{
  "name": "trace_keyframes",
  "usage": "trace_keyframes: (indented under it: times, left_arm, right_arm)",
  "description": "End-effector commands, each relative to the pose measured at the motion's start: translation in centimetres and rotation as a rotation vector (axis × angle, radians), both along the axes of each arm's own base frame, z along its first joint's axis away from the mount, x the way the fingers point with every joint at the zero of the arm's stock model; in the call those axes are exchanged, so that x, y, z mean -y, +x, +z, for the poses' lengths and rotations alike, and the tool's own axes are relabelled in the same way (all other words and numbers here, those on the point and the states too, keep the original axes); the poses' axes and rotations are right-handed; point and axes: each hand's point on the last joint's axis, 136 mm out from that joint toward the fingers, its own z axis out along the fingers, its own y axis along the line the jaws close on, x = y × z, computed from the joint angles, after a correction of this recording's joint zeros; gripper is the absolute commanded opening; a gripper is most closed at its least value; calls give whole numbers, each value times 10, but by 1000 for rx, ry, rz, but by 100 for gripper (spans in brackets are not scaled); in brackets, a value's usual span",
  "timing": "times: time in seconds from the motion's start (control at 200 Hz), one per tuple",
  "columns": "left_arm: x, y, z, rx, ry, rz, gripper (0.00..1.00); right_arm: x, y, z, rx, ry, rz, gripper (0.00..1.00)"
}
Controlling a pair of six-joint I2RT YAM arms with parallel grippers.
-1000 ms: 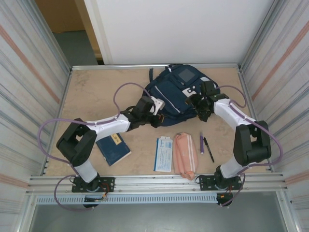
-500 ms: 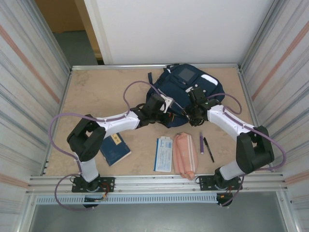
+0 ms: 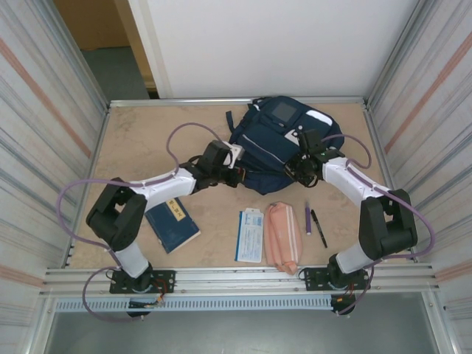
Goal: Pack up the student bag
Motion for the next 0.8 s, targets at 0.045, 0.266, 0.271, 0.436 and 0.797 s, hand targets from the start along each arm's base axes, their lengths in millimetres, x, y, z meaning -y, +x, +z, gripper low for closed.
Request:
trace_keyframes:
  times: [0.045, 0.266, 0.271, 0.436, 0.797]
  left_arm:
    - [-28, -2, -3, -8, 33, 43, 0]
    - [17, -20, 1, -52, -82, -63, 0]
    - [18, -20, 2, -51, -84, -63, 0]
    - [52, -25, 29, -35, -184, -118, 0]
    - [70, -22, 39, -43, -224, -118, 0]
  right_arm:
    - [8, 27, 12, 149, -69, 136, 5]
    - [-4, 16, 27, 76, 6, 128, 78]
    - [-5, 15, 27, 72, 7, 125, 79]
    - [-20, -21, 20, -93, -9, 49, 91]
    - [-40, -11, -13, -131, 16, 60, 49]
